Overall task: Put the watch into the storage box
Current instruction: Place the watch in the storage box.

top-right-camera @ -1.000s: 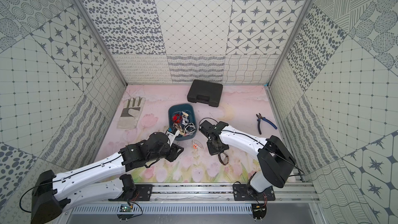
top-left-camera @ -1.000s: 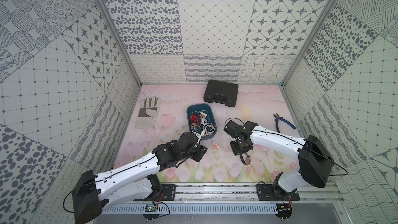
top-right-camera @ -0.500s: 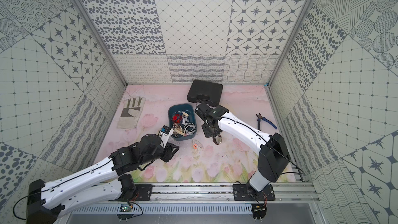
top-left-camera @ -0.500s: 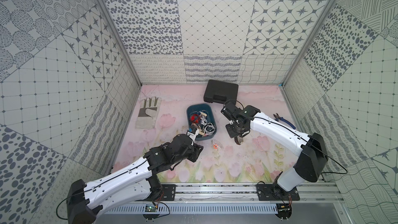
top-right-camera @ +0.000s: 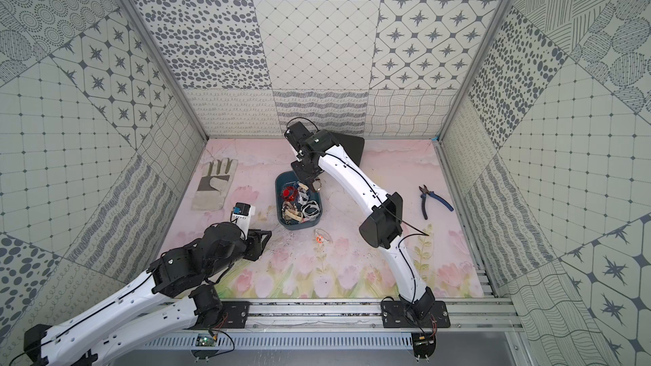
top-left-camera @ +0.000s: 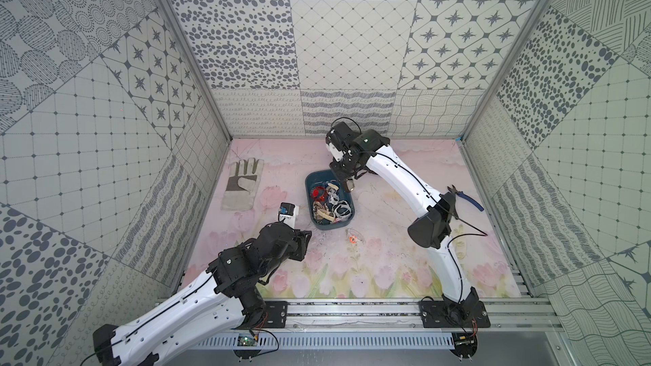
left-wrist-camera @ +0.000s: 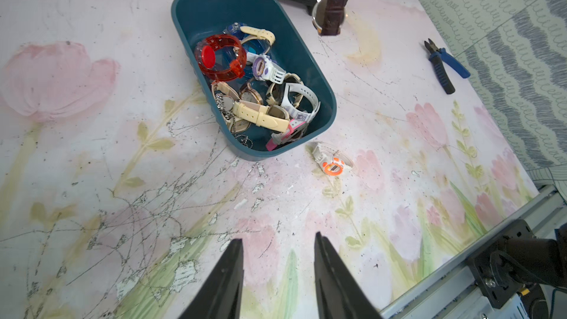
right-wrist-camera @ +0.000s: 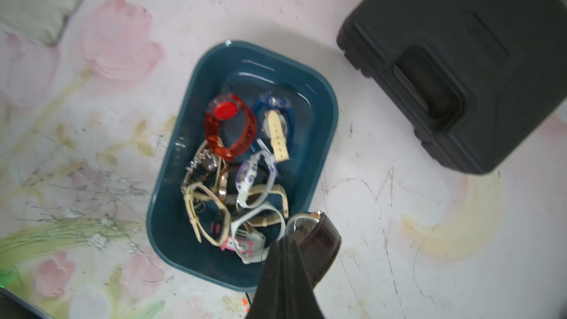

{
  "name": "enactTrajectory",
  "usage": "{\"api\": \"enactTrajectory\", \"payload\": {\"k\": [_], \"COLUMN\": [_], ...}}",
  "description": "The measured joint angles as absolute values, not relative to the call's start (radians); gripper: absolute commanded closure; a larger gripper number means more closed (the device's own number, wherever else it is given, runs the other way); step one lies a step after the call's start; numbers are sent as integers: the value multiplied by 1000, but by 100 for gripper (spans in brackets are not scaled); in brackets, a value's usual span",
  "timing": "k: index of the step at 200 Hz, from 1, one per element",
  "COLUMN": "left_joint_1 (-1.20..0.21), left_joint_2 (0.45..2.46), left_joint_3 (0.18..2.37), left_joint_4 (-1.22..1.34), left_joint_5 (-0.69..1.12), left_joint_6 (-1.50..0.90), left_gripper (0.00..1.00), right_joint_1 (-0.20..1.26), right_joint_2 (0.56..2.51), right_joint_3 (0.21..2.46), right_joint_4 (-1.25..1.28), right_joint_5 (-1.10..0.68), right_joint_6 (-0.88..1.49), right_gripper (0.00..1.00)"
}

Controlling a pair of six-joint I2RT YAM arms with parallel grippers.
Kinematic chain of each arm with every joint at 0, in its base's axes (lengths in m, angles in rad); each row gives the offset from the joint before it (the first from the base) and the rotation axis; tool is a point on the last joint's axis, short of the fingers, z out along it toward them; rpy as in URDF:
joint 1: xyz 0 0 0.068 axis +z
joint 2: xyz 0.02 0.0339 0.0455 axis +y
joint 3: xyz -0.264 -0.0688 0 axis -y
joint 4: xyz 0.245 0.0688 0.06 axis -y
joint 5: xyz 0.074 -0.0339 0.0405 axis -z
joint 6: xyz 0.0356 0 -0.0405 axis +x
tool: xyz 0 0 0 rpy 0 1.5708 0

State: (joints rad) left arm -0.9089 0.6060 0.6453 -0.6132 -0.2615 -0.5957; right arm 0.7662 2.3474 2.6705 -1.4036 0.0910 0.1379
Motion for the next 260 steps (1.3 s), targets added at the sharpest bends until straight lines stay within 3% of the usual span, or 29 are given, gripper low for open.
{"api": "enactTrajectory", "payload": {"k": [30, 92, 260], "left_joint_1": [-903, -903, -903], "left_joint_2": [577, 578, 572], "left_joint_3": [645, 645, 638], "left_joint_4": [-649, -684, -691], "left_joint_5": [-289, -312, -319], "left_joint_6": [-619, -633, -647], "left_gripper": [57, 57, 58], "right_joint_1": [766, 779, 834], "right_joint_2": [2427, 2452, 2457], "right_joint_3": [2767, 2752, 2604], "right_joint_4": [-1466, -1519, -1560], "right_joint_5": [24, -10, 119], "right_joint_6": [114, 91, 52], "right_gripper": [100, 100, 100]}}
